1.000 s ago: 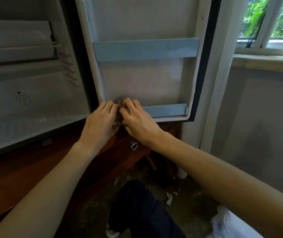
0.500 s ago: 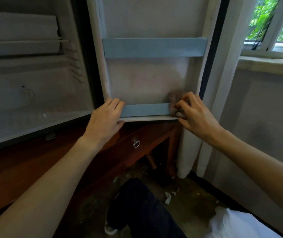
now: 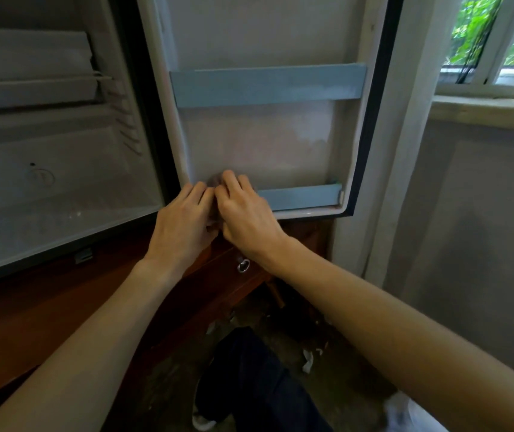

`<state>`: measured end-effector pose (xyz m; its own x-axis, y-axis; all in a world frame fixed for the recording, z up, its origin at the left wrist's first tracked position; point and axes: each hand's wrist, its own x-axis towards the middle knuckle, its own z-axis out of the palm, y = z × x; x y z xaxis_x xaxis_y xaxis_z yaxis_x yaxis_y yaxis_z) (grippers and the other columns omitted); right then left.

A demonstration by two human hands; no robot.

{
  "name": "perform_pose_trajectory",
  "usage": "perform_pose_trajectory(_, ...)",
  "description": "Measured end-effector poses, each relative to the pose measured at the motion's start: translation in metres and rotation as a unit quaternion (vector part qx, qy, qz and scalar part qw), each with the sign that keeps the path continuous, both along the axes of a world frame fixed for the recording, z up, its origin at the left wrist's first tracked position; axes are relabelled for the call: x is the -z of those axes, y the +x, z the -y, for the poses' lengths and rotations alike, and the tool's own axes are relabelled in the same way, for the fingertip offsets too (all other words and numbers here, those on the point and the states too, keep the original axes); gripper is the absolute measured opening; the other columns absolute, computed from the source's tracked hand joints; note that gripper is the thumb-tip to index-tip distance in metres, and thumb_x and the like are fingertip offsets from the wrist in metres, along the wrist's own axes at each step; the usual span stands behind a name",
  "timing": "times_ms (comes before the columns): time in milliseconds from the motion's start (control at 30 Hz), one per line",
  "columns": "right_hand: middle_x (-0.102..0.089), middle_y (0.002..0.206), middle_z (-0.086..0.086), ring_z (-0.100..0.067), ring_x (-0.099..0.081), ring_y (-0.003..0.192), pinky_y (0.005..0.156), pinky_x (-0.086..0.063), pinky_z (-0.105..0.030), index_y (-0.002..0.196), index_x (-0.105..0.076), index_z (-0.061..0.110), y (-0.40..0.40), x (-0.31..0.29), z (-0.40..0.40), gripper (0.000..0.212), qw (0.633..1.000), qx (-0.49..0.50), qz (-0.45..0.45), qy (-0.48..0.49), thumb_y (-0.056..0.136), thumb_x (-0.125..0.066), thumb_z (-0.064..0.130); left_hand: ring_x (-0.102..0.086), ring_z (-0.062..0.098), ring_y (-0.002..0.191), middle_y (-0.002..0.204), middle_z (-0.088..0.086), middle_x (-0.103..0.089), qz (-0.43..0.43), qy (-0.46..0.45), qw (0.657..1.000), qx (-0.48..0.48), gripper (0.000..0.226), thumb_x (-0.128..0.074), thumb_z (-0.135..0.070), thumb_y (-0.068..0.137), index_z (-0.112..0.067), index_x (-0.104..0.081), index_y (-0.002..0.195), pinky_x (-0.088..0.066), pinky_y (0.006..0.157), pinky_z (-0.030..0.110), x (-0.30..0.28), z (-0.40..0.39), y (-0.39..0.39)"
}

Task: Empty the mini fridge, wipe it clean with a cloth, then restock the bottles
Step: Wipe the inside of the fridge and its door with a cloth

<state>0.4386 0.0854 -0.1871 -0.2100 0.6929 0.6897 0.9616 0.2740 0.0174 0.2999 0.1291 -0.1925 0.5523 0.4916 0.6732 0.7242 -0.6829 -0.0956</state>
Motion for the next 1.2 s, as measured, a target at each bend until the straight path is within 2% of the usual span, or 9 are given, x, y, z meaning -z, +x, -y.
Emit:
perform_pose_trajectory(100, -0.047, 0.120, -0.014, -0.030, -0.047, 0.103, 0.064, -0.055, -0.036, 0.106, -0.057, 0.004, 0.020, -0.001, 0.006, 0.032, 1.000, -0.009, 0.029, 0.000, 0.077, -0.069, 0.008, -0.054, 0.023, 0.107, 0.110, 0.003, -0.056, -0.015, 0.009, 1.000, -0.005, 0.051, -0.084, -0.022, 0.074, -0.012, -0.058, 0.116, -0.054, 0.070, 0.035, -0.002, 0.001, 0.000)
perform_pose_trajectory(167, -0.047, 0.117, -0.014, -0.029, -0.047, 0.101, 0.063, -0.054, -0.037, 0.104, -0.057, 0.006, 0.045, -0.002, 0.013, 0.028, 0.999, -0.006, 0.049, 0.000, 0.080, -0.068, 0.014, -0.055, 0.024, 0.110, 0.113, 0.004, -0.056, -0.022, 0.008, 1.000, -0.008, 0.056, -0.086, -0.024, 0.074, -0.011, -0.058, 0.121, -0.056, 0.072, 0.037, -0.002, 0.001, 0.000)
perform_pose_trajectory(333, -0.044, 0.120, -0.010, -0.025, -0.047, 0.104, 0.077, -0.055, -0.038, 0.109, -0.057, 0.009, 0.133, -0.002, 0.045, 0.029, 0.996, 0.061, 0.071, -0.016, 0.085, -0.068, 0.020, -0.054, 0.022, 0.108, 0.112, 0.003, -0.056, -0.021, 0.006, 1.000, -0.013, 0.054, -0.084, -0.024, 0.076, -0.011, -0.057, 0.120, -0.057, 0.071, 0.038, -0.002, -0.001, 0.001)
perform_pose_trajectory(433, -0.044, 0.117, -0.008, -0.022, -0.047, 0.101, 0.080, -0.054, -0.038, 0.108, -0.058, 0.009, 0.163, -0.006, 0.057, 0.026, 0.995, 0.076, 0.054, -0.021, 0.088, -0.066, 0.022, -0.054, 0.022, 0.109, 0.112, 0.003, -0.056, -0.020, 0.002, 1.000, -0.016, 0.052, -0.083, -0.025, 0.077, -0.011, -0.058, 0.120, -0.057, 0.071, 0.037, 0.000, 0.000, 0.004)
perform_pose_trajectory(600, -0.045, 0.111, -0.006, -0.019, -0.048, 0.095, 0.076, -0.054, -0.035, 0.103, -0.061, 0.007, 0.136, -0.008, 0.039, 0.022, 0.998, 0.061, 0.006, 0.012, 0.089, -0.063, 0.023, -0.053, 0.021, 0.111, 0.113, 0.002, -0.056, -0.016, 0.002, 1.000, -0.015, 0.053, -0.083, -0.024, 0.077, -0.011, -0.057, 0.121, -0.056, 0.075, 0.035, 0.000, 0.002, 0.005)
perform_pose_trajectory(800, -0.050, 0.112, -0.016, -0.030, -0.050, 0.095, 0.074, -0.052, -0.041, 0.099, -0.059, 0.001, 0.044, -0.001, 0.000, 0.021, 0.999, -0.032, 0.039, 0.019, 0.082, -0.066, 0.011, -0.054, 0.022, 0.108, 0.109, 0.003, -0.056, 0.000, 0.011, 1.000, -0.015, 0.052, -0.085, -0.020, 0.073, -0.011, -0.058, 0.116, -0.054, 0.067, 0.034, -0.001, 0.004, 0.008)
perform_pose_trajectory(900, -0.050, 0.115, -0.017, -0.030, -0.049, 0.096, 0.069, -0.055, -0.040, 0.102, -0.058, -0.001, 0.016, -0.002, -0.008, 0.025, 0.999, -0.023, 0.041, 0.008, 0.078, -0.066, 0.004, -0.053, 0.020, 0.105, 0.108, 0.002, -0.056, 0.011, 0.013, 1.000, -0.012, 0.043, -0.081, -0.018, 0.078, -0.012, -0.057, 0.113, -0.051, 0.067, 0.031, 0.000, 0.002, 0.008)
perform_pose_trajectory(1033, -0.047, 0.121, -0.016, -0.030, -0.048, 0.101, 0.059, -0.054, -0.037, 0.104, -0.056, 0.004, 0.045, -0.002, 0.001, 0.029, 0.997, -0.020, 0.070, -0.004, 0.080, -0.069, 0.014, -0.052, 0.022, 0.109, 0.112, 0.003, -0.056, -0.005, 0.009, 1.000, -0.017, 0.050, -0.084, -0.021, 0.076, -0.012, -0.057, 0.117, -0.054, 0.070, 0.034, -0.002, 0.004, 0.008)
perform_pose_trajectory(1200, -0.043, 0.116, -0.012, -0.026, -0.048, 0.100, 0.076, -0.053, -0.044, 0.106, -0.056, 0.008, 0.126, -0.004, 0.027, 0.029, 0.997, 0.017, 0.078, -0.022, 0.084, -0.070, 0.021, -0.054, 0.021, 0.109, 0.112, 0.003, -0.056, -0.009, 0.004, 1.000, -0.020, 0.053, -0.085, -0.020, 0.075, -0.011, -0.058, 0.120, -0.055, 0.071, 0.035, -0.003, 0.005, 0.007)
